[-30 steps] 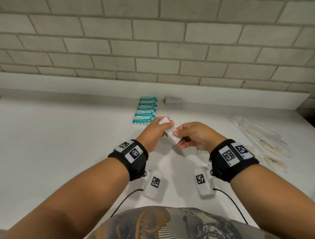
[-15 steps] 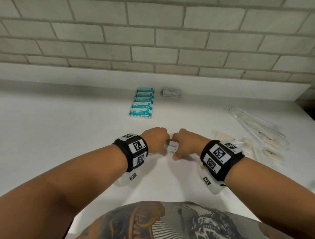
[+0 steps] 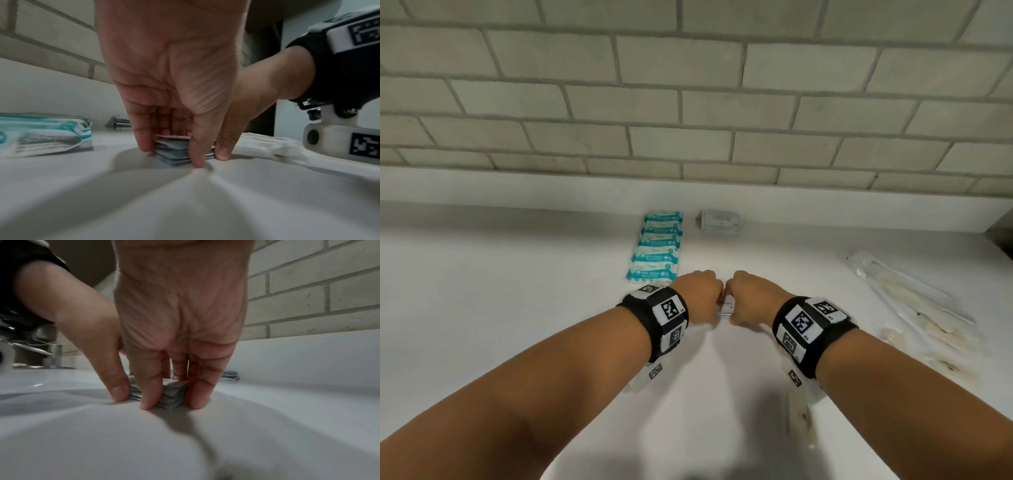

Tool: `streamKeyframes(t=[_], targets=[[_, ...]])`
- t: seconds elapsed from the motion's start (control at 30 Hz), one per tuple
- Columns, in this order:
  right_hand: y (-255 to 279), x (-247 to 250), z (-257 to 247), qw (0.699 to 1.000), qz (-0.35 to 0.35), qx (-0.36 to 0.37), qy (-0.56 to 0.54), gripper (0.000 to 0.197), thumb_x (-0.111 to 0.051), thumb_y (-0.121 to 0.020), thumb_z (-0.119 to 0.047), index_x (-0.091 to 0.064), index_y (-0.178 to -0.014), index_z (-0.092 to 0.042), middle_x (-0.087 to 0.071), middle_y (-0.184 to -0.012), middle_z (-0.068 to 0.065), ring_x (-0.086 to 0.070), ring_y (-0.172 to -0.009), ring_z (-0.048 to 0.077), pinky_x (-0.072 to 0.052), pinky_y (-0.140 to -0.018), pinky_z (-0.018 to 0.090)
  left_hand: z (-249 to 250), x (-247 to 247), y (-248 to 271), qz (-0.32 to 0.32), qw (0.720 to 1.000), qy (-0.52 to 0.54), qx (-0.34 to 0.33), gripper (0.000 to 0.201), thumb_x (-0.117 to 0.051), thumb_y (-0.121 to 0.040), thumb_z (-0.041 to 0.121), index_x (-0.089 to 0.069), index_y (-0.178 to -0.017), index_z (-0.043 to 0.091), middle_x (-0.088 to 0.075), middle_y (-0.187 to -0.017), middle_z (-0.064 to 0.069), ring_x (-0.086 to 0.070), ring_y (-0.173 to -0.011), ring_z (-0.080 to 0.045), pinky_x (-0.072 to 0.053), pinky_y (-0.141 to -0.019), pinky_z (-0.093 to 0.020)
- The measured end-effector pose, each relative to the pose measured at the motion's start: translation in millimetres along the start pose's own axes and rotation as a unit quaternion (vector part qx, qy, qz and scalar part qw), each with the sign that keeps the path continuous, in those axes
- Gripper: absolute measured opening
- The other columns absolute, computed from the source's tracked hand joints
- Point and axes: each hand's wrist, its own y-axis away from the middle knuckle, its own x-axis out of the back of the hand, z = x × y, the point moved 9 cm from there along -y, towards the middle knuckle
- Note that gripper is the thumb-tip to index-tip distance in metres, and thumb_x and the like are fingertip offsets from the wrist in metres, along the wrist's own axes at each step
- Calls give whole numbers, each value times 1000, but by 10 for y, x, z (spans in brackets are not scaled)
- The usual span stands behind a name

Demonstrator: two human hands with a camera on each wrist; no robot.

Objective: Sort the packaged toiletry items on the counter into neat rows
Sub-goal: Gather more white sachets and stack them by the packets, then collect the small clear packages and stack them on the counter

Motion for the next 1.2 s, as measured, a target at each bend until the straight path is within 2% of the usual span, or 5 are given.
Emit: streamKeyframes(t=[0.17,0.4,0.67,0.9,1.2], targets=[[-491,209,267,1000,10,-18,-2,30,-68,-75,-18,-61,-102,-7,-50,-100,5,-54,-82,22,-40,-66,27,-213,190,-497,11,1000,9,12,25,-63,-79,26,-66,-101,14,-56,-103,-9,-59,-92,-28,-43,-70,-29],[-1070,461,459,1000,7,-11,1,51,-70,-76,-18,-57,-126,-14,-60,-118,8,-63,-99,27,-52,-79,32,-485,355,-1119,-15,1000,6,11,17,-68,-75,22,-60,-81,9,-57,-73,-3,-57,-70,-24,-40,-60,-27],[-1274,505,472,999,-11,-3,34,39,-67,-77,-25,-63,-114,-14,-52,-114,8,-60,-90,26,-51,-76,33,-702,361,-1293,-9,1000,-15,21,25,-65,-75,36,-60,-83,12,-52,-74,1,-60,-77,-24,-53,-77,-35],[-1225,521,483,1000,-5,-9,9,48,-71,-75,-27,-59,-120,-15,-52,-118,7,-60,-93,26,-44,-70,30,-715,377,-1227,-4,1000,5,26,39,-68,-75,36,-65,-101,8,-60,-94,-4,-63,-86,-24,-51,-69,-29],[-846,600,825,988,54,-68,-130,68,-75,-68,-33,-44,-127,-21,-49,-122,4,-57,-104,24,-51,-87,37,-788,540,-946,66,996,23,53,64,-71,-72,41,-49,-124,11,-46,-121,-8,-48,-111,-28,-48,-90,-41]])
